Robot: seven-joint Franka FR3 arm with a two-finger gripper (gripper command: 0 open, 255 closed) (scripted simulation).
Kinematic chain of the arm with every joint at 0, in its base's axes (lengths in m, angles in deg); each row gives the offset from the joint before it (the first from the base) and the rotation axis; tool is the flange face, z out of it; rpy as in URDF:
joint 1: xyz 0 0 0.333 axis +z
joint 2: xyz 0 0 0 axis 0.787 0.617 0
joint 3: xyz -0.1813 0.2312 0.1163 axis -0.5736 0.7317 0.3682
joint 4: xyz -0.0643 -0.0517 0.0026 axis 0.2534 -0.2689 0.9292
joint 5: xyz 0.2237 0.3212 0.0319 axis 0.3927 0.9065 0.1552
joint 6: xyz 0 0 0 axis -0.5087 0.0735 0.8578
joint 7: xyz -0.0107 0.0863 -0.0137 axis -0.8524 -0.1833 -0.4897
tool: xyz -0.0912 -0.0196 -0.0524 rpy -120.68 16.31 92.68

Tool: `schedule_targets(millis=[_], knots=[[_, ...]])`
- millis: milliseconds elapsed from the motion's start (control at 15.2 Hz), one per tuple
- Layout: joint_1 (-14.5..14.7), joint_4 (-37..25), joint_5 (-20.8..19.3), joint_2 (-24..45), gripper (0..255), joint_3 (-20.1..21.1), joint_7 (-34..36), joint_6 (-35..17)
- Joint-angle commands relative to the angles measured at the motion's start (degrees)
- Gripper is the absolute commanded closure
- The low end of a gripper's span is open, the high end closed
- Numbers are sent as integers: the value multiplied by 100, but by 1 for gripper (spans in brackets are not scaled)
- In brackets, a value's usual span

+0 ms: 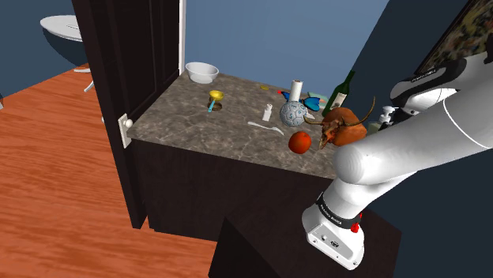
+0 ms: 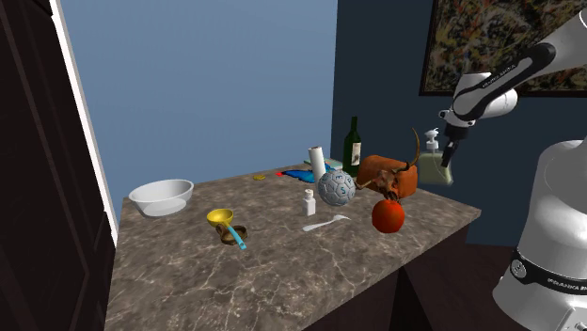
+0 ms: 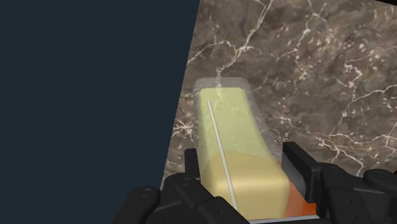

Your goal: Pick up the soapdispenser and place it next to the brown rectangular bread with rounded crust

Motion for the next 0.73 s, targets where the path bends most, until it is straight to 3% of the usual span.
schedule_targets(millis=[0, 264, 528, 660], knots=[[124, 55, 60, 158, 255, -167, -36, -214], [417, 177, 226, 489, 255, -553, -155, -649], [886, 288, 547, 882, 255, -1084, -378, -1111], [930, 296, 576, 911, 255, -1129, -398, -1143]])
